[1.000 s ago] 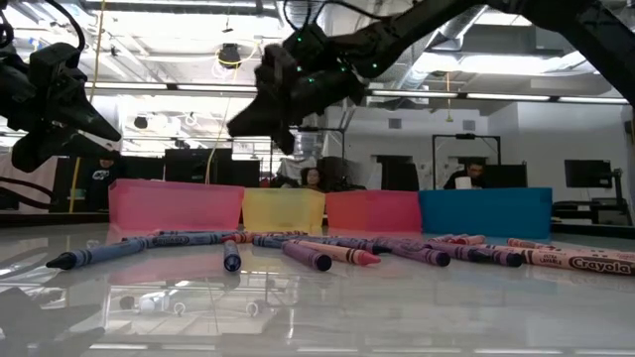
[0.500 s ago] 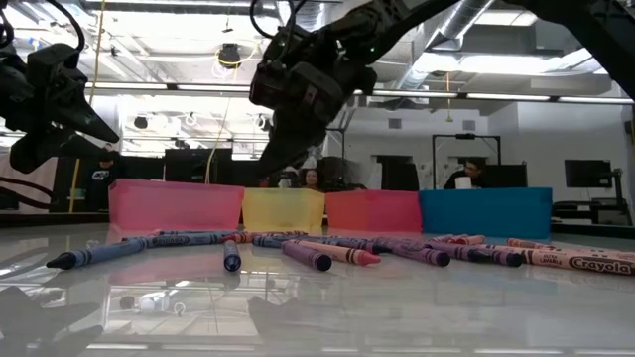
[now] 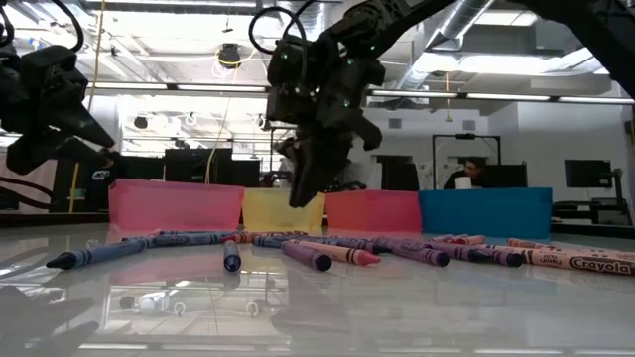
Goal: Sort crayons
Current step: Put the red crayon into the yellow bin
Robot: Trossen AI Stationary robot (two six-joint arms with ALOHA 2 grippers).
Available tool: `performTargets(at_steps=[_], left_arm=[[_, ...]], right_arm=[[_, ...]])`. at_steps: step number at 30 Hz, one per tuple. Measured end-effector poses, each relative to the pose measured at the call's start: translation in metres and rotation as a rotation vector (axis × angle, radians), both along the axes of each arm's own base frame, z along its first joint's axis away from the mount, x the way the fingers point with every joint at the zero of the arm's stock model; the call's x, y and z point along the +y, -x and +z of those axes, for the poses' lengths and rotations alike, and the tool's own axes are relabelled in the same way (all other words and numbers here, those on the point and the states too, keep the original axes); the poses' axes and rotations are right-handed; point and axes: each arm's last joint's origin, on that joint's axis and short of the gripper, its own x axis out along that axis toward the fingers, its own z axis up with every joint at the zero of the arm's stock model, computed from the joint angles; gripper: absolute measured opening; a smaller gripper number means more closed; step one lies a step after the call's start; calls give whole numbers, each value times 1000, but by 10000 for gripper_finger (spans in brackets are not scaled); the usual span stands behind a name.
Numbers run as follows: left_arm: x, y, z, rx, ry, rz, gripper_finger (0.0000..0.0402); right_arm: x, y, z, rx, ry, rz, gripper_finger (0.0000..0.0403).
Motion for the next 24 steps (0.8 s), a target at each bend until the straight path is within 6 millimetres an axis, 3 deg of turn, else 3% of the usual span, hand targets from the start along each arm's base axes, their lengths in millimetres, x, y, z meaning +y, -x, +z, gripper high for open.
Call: performTargets(at_steps=[11, 24], left_arm=[[0, 0, 0, -1, 2, -3, 165], [0, 0, 0, -7, -7, 12, 165]], right_arm=[[26, -3, -1, -12, 88, 84, 159], [24, 1, -19, -4, 125, 64, 152]])
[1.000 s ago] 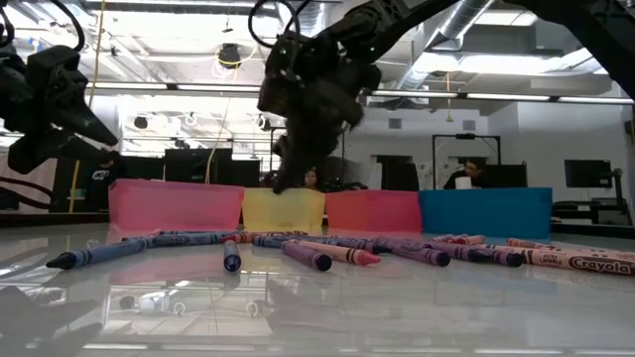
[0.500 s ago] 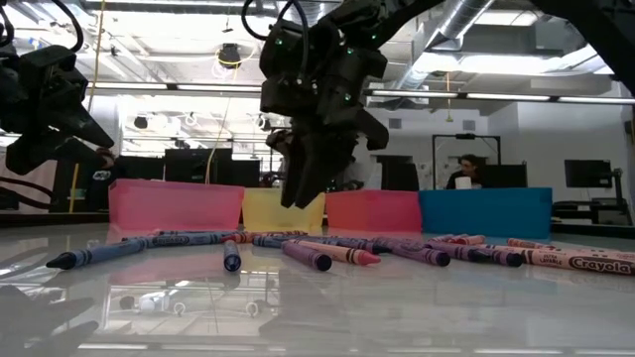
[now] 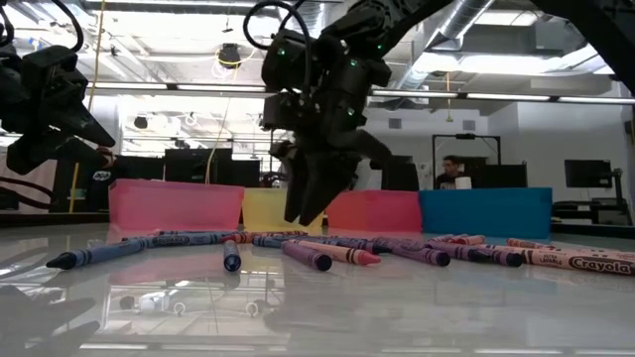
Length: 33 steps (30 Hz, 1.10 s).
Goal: Sort crayons
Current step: Put the red crayon into the yellow bin
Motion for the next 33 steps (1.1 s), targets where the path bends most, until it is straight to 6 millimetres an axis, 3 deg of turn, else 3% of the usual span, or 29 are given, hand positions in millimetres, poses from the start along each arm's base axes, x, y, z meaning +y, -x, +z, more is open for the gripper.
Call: performTargets(at_steps=[16, 26, 33], left_arm=[[0, 0, 0, -4, -6, 11, 165], [0, 0, 0, -4, -6, 11, 165], [0, 0, 0, -5, -4, 12, 165]], right_arm=[[0, 2, -10, -2, 24, -22, 151], [-1, 2, -10, 1, 35, -49, 110], [-1, 2, -10, 6, 27, -65, 106]])
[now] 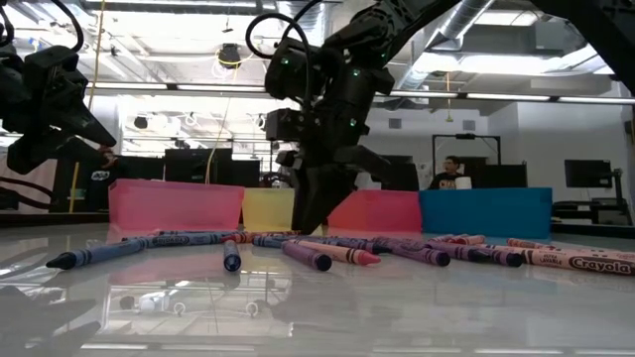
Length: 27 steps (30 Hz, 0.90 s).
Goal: Sort crayons
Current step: Put the red crayon into the yellow bin
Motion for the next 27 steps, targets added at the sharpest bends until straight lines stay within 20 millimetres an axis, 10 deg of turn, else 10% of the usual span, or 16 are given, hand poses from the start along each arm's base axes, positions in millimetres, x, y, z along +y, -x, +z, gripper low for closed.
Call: performTargets(at_steps=[13, 27], left_arm=[[0, 0, 0, -1, 5, -1, 165], [0, 0, 0, -4, 8, 3, 165]], right_arm=[[9, -3, -22, 73, 57, -24, 100], [7, -7, -15, 72, 46, -106, 5]])
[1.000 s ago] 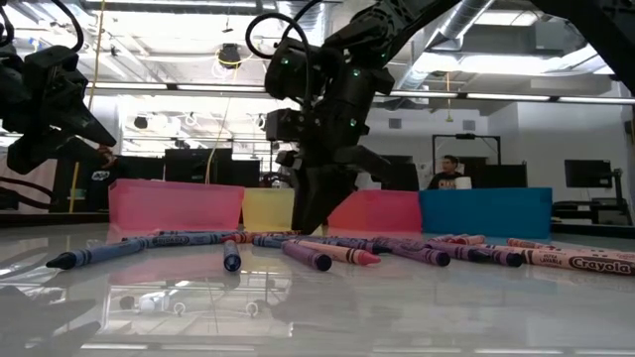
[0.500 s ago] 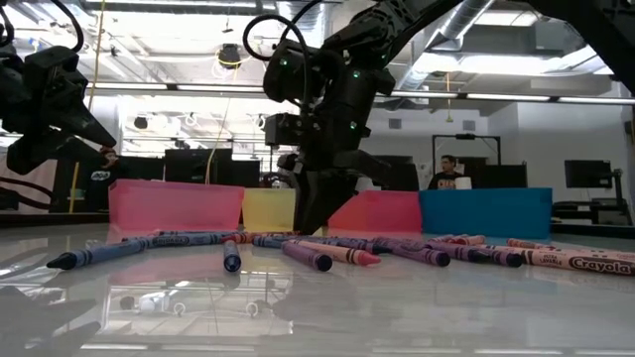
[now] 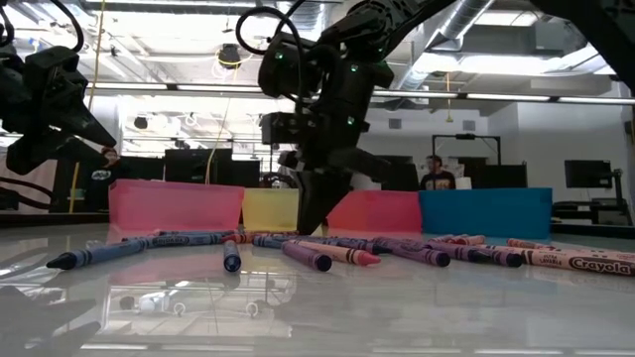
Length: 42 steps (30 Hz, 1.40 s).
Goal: Sort crayons
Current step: Put the red crayon into the yellow bin
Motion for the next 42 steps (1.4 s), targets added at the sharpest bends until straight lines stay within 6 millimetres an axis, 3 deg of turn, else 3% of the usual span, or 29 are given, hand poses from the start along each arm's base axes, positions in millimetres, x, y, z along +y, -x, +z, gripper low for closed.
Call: performTargets(at_steps=[10, 25, 42], left_arm=[[0, 0, 0, -4, 8, -2, 165], [0, 0, 0, -4, 8, -3, 165], [0, 0, 0, 1, 3, -1, 165]], right_arm=[[-8, -2, 11, 18, -70, -157, 2], [-14, -5, 32, 38, -128, -201, 2], [-48, 1, 94, 77, -173, -243, 1]])
